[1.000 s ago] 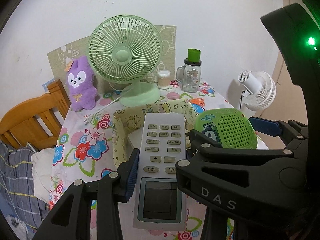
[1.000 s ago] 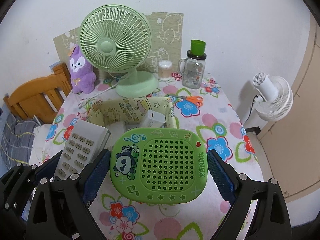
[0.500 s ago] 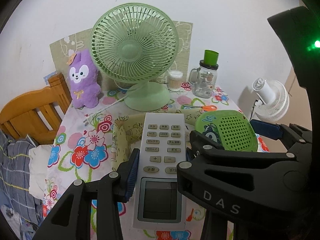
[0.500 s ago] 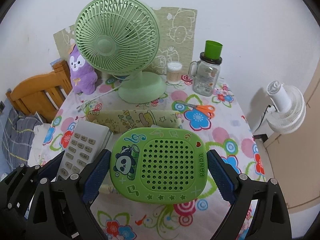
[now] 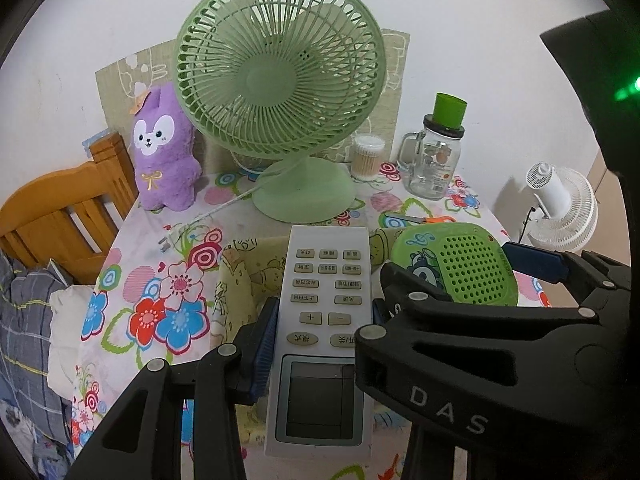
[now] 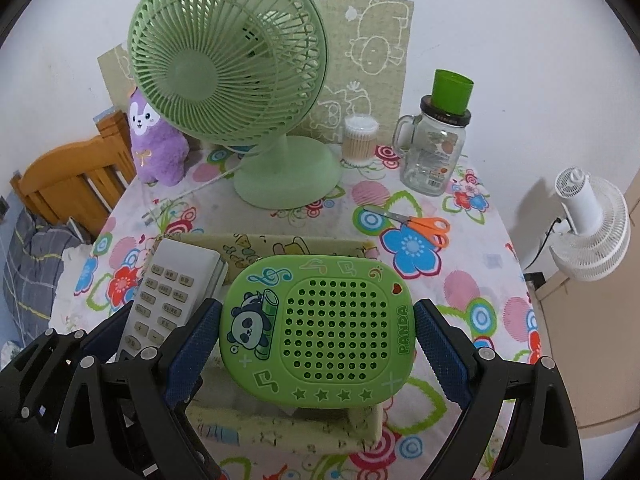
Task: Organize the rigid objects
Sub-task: 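Lift and carry the remote with the left gripper while the right carries the speaker over the box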
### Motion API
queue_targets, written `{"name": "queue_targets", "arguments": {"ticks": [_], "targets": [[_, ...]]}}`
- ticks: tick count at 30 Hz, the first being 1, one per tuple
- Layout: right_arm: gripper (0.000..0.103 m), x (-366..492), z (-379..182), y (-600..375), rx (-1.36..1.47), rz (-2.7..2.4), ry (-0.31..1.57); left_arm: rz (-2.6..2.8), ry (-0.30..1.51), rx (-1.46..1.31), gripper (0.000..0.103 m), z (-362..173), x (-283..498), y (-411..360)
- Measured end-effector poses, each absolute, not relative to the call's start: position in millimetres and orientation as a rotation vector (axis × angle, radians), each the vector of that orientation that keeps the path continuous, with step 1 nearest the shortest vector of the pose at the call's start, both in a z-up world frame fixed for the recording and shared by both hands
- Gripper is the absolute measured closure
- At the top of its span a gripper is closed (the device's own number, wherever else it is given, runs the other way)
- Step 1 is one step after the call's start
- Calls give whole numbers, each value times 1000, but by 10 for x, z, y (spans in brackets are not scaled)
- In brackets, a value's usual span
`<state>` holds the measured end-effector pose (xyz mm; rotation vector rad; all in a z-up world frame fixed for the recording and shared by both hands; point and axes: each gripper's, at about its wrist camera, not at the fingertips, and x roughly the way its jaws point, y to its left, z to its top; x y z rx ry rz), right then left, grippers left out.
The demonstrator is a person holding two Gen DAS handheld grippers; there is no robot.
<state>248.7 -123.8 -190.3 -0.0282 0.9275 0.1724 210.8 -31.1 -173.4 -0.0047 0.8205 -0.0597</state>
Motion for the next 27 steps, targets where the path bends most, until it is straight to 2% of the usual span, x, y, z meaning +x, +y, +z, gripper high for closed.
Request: {"name": "queue_targets", "arguments": {"ticks": [21, 27], "targets": [[8, 2739, -2233, -1159, -28, 171, 992, 11, 937, -43, 57, -2242, 2513, -162], [8, 2759, -2243, -1169, -33, 162, 990, 7, 890, -5, 57, -2207, 2504, -211]]}}
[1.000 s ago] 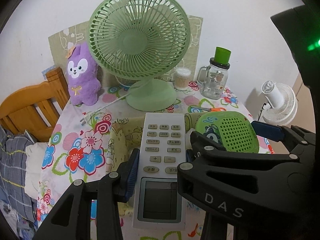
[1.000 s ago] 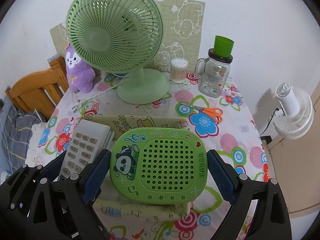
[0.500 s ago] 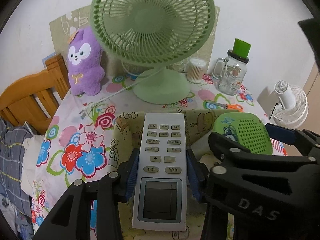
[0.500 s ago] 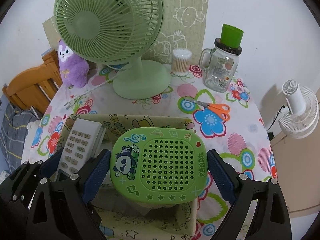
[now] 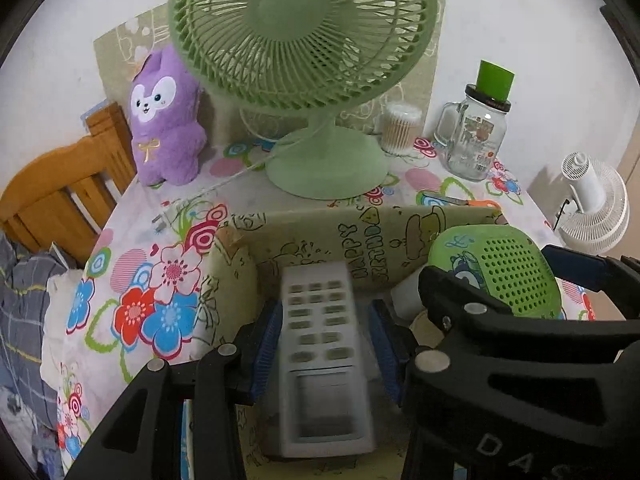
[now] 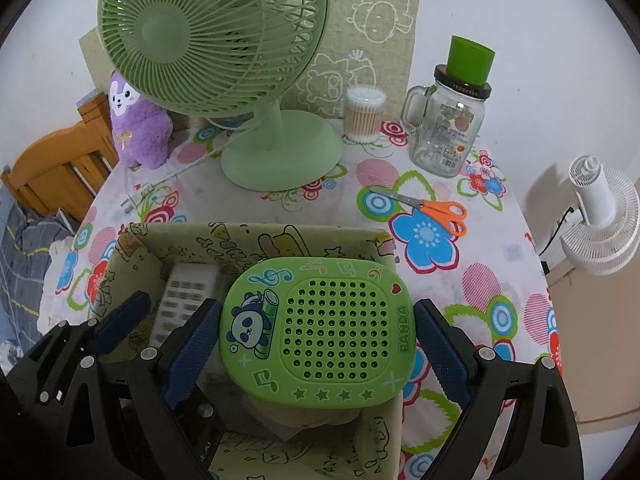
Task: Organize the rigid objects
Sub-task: 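Lift and carry the remote with the left gripper while the right carries the speaker over the box, then open the left gripper to drop the remote while the right drops the speaker into the box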
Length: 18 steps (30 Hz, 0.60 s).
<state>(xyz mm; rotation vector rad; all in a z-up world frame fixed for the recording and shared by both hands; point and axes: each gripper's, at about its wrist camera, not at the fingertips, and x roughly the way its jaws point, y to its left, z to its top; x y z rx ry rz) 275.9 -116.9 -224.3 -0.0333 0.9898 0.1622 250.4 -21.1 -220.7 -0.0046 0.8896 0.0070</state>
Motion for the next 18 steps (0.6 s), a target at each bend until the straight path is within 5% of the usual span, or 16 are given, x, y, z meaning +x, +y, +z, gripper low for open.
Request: {"name": "queue_targets", "arguments": {"ticks": [5, 11, 18], "targets": [[8, 2746, -2232, -1149, -29, 168, 991, 30, 902, -30, 55, -2203, 2507, -140], [8, 2701, -2178, -1076, -20, 190, 989, -23, 911, -47, 31, -2070, 2423, -109], [8, 2687, -2152, -1008, -18, 202, 979, -25, 952, -28, 25, -2014, 2388, -79]]}}
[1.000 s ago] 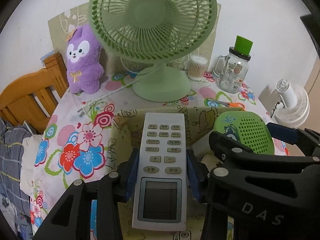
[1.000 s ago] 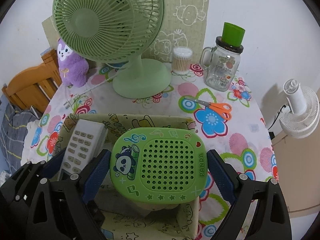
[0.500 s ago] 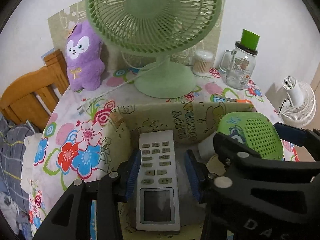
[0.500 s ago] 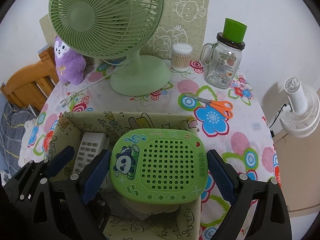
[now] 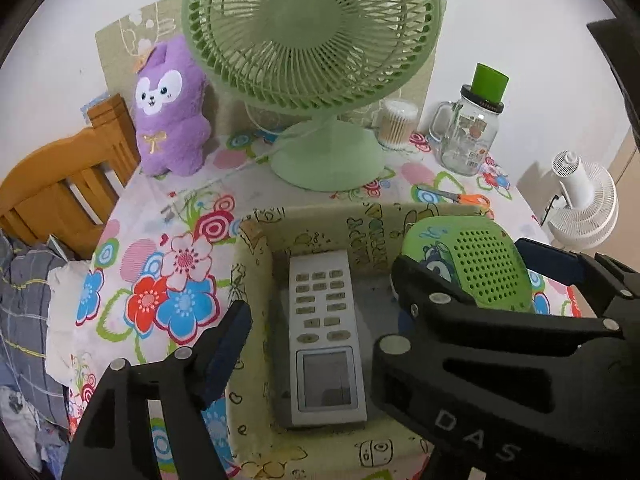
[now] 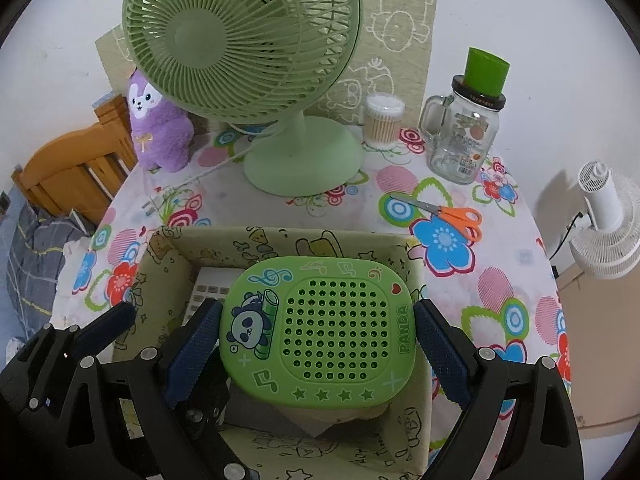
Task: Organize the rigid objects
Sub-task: 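Open the left gripper to drop the remote while the right drops the speaker into the box, then raise both open grippers out of the box and back away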
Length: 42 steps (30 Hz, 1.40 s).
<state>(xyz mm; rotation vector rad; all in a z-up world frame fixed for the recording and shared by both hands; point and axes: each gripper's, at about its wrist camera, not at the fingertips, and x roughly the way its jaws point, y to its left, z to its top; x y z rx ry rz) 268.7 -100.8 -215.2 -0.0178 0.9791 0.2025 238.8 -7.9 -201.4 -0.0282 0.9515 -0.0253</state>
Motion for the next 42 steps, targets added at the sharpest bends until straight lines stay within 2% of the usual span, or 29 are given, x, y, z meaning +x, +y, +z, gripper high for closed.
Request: {"name": "queue_targets", "arguments": {"ticks": [12, 17, 21, 42], "targets": [[7, 2753, -2339, -980, 45, 260, 1036, -29, 1045, 36, 24, -2087, 2419, -162], [6, 2800, -2423, -1014, 97, 299, 1092, -29, 1057, 49, 18, -2100, 2442, -202], [0, 2743, -2333, -987, 47, 312, 1058, -37, 1070, 23, 16, -2090, 2451, -193], [0, 2260, -1979, -1288, 75, 192, 1018, -111, 1050, 25, 12, -1806, 2128, -402]]}}
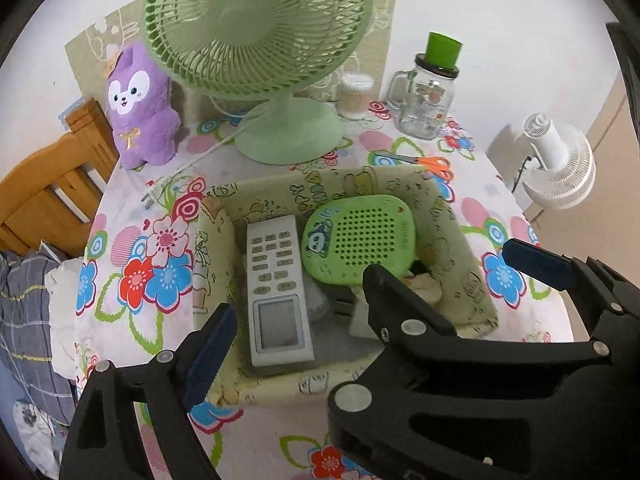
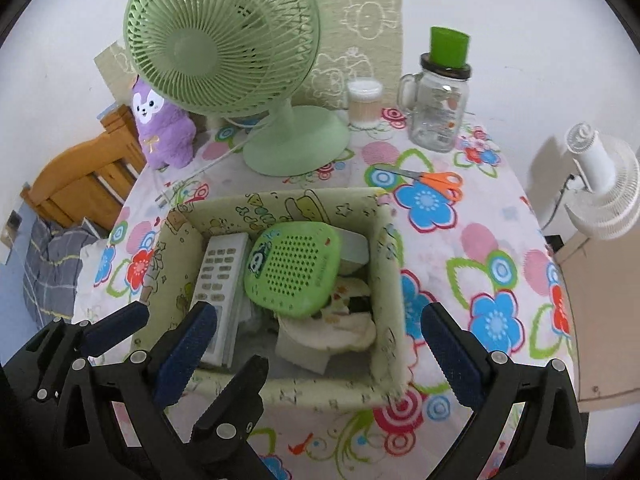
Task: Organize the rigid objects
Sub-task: 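Raise both open grippers out of the box and back away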
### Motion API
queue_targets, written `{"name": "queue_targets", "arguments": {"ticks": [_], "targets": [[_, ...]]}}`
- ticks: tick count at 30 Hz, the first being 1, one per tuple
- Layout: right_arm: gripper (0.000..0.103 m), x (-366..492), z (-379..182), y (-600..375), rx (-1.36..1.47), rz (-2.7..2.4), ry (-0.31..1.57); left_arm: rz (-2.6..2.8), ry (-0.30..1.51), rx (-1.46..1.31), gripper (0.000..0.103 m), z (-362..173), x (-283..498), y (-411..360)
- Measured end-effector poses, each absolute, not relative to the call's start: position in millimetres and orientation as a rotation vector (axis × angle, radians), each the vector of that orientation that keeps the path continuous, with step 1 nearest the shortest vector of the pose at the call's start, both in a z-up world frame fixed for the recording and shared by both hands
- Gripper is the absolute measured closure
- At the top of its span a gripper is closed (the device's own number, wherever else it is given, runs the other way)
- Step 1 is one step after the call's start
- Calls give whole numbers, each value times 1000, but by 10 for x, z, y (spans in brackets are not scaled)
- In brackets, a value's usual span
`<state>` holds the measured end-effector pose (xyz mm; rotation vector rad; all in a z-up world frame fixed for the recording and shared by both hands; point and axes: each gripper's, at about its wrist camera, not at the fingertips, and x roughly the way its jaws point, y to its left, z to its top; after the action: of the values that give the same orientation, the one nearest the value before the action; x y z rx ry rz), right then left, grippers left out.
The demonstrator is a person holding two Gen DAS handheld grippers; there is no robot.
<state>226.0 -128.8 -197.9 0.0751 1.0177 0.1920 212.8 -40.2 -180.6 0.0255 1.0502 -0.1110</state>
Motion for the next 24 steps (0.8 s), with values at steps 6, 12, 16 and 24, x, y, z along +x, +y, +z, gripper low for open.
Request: {"name": "queue_targets", "arguments": {"ticks": [6, 12, 16, 24], "targets": [[0, 2032, -1839, -1345, 77, 149, 990, -129, 1029, 35, 12, -1704, 1955, -418], [0, 1815, -1715, -1372, 82, 116, 976, -144, 1006, 51, 12, -1583, 1775, -424], [0, 1666, -1593, -1389, 72, 96, 952, -144, 994, 42, 12, -1503, 1669, -383], [0, 1348, -1349, -1432, 40, 42, 897, -134, 958, 34, 12, -1321, 1423, -212]]}}
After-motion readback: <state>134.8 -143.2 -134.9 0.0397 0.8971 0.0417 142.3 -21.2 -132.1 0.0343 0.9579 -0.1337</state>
